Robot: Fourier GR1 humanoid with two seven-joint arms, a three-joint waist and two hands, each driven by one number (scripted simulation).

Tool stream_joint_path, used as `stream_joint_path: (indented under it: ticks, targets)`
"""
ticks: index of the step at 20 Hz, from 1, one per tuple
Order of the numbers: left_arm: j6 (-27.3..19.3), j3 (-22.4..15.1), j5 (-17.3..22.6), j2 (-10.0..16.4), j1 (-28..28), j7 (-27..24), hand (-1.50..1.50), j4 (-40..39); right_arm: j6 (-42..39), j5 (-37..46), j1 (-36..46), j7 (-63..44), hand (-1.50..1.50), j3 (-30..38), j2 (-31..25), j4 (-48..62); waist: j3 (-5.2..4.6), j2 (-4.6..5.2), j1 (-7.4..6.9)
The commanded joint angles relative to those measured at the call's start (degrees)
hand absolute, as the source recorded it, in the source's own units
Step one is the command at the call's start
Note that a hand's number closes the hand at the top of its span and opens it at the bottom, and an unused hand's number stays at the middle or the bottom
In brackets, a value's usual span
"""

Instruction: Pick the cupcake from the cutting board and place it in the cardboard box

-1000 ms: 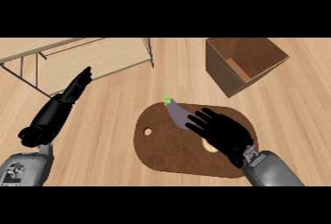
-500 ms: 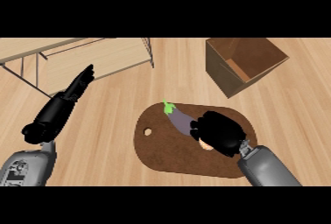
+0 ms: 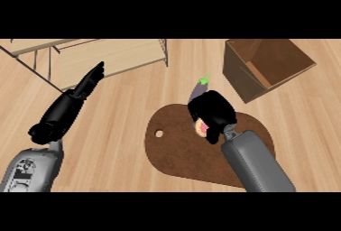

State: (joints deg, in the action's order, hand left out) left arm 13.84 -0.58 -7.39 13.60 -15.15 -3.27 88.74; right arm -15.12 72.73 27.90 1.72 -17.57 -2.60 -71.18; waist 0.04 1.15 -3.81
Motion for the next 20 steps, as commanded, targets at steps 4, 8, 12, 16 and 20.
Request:
stream_joint_path:
  ticks: [4,8,12,16,20]
  targets:
    - [1.02,-1.28,-0.23,-0.52,-2.3,-0.54,0.0,-1.12,9.79,-7.18,16.62,-20.08,1.5,3.4,2.53,10.99,0.03,0.55,-3.66]
    - [1.16,-2.07,-0.71,-1.01,-1.43,-1.07,0.0,-1.75,14.95,-5.95,27.82,-25.02,1.5,0.82,2.57,18.91,-0.08,0.27,-3.05]
    - [0.1,-0.5,-0.84,-1.03,-2.89,-1.33,0.0,-4.16,17.64,-10.03,37.34,-31.55,1.5,2.39,2.59,21.24,-0.12,-0.08,-1.14]
    - [-1.1,-1.81,-2.09,-2.31,-2.58,0.54,0.0,-3.46,27.56,-9.12,38.43,-41.48,1.5,5.47,2.59,22.96,-0.07,-0.35,0.06]
    - [-0.14,0.53,-0.74,-0.25,-1.94,-0.14,0.0,-2.07,33.65,-6.73,42.76,-49.16,1.5,8.95,2.6,27.17,-0.1,-0.55,0.62]
